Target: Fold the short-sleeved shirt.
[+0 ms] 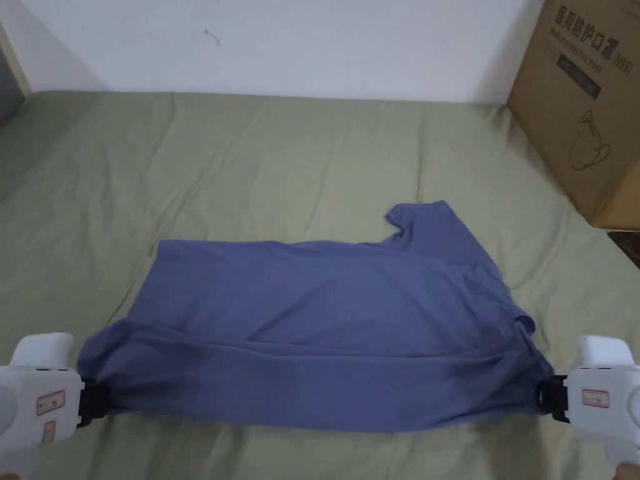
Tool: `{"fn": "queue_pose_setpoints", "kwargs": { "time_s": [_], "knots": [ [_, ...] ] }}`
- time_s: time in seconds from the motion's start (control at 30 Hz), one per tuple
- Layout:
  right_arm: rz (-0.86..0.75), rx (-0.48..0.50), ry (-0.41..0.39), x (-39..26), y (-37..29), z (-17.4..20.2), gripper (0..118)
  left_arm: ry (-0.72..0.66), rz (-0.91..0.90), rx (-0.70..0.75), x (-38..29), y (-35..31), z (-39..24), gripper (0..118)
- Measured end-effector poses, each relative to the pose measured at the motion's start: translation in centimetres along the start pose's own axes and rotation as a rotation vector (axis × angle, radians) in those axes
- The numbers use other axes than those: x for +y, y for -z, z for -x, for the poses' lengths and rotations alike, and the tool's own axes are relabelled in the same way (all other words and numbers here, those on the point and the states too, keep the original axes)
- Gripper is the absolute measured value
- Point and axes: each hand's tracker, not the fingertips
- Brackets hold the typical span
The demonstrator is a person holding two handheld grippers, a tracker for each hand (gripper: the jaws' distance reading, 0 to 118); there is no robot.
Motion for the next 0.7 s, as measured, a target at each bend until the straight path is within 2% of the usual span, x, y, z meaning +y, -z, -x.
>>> {"fn": "queue_pose_setpoints", "kwargs": {
  "time_s": [0.13,0.2,0.27,0.4,0.47,0.5,0.53,0.57,0.6,0.67,0.7],
  "knots": [
    [-0.006,-0.006,0.005,-1.8,-2.6,-0.4,9,0.078,-0.002,0.034,-2.0,-1.9,-0.7,4],
    [0.018,-0.012,0.008,-3.6,-3.2,-1.1,9,0.065,0.009,0.023,-3.8,-2.6,-0.6,4],
    [0.057,0.006,0.067,-6.2,-3.7,-1.7,9,0.064,0.031,0.024,-5.9,-3.0,-0.7,4],
    [0.098,0.006,0.090,-10.9,-3.7,-2.2,9,0.094,0.072,0.064,-9.5,-2.6,-1.0,4],
    [0.101,0.032,0.143,-12.1,-3.3,-2.7,9,0.088,0.061,0.071,-10.3,-1.7,-0.4,5],
    [0.083,0.056,0.188,-12.3,-3.3,-2.9,9,0.072,0.051,0.068,-10.2,-1.7,-0.2,9],
    [0.063,0.055,0.211,-12.1,-3.5,-2.9,14,0.063,0.050,0.070,-9.8,-1.8,-0.3,19],
    [0.062,0.056,0.211,-11.9,-3.8,-2.9,31,0.059,0.040,0.074,-9.5,-2.0,-0.3,40],
    [0.057,0.043,0.205,-11.7,-4.1,-2.8,43,0.064,0.025,0.088,-9.2,-2.3,-0.4,47],
    [0.036,-0.008,0.154,-11.1,-4.9,-2.6,52,0.077,-0.004,0.119,-8.5,-3.0,-0.4,59],
    [0.017,-0.012,0.130,-10.9,-5.5,-2.5,59,0.070,-0.012,0.121,-8.1,-3.5,-0.4,77]
  ]
}}
